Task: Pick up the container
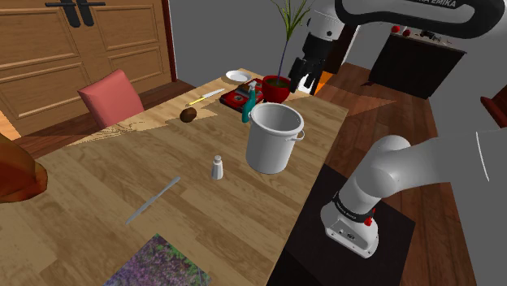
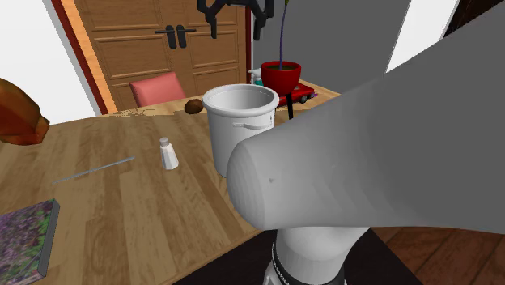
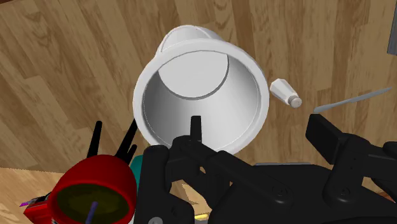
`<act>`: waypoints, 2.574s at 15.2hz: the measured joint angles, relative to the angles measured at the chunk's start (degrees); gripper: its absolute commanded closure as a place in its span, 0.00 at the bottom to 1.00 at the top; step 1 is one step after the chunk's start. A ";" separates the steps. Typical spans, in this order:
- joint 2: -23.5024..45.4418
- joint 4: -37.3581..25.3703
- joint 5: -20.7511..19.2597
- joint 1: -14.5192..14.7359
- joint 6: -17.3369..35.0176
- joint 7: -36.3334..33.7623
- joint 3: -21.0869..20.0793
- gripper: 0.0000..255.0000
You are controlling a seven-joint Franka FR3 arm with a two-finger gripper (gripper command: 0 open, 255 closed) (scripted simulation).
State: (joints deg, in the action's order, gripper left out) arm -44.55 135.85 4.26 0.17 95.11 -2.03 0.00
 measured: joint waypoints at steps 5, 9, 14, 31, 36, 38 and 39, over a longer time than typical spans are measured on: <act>2.93 2.39 0.41 0.25 5.23 -2.36 -2.41 0.00; 7.78 5.37 0.88 0.61 12.96 -6.01 -5.96 0.00; 15.83 6.74 0.41 0.64 22.13 -10.93 -10.23 0.00; 22.34 10.56 -0.29 0.43 32.39 -13.42 -12.43 1.00; 22.10 10.49 -0.30 0.40 31.97 -13.32 -12.34 1.00; 21.65 9.85 -0.30 0.39 30.76 -13.24 -12.21 1.00; 21.47 9.29 -0.29 0.39 30.00 -13.25 -12.17 1.00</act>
State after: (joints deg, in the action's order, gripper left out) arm -23.08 145.14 3.97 0.56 125.11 -15.28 -12.17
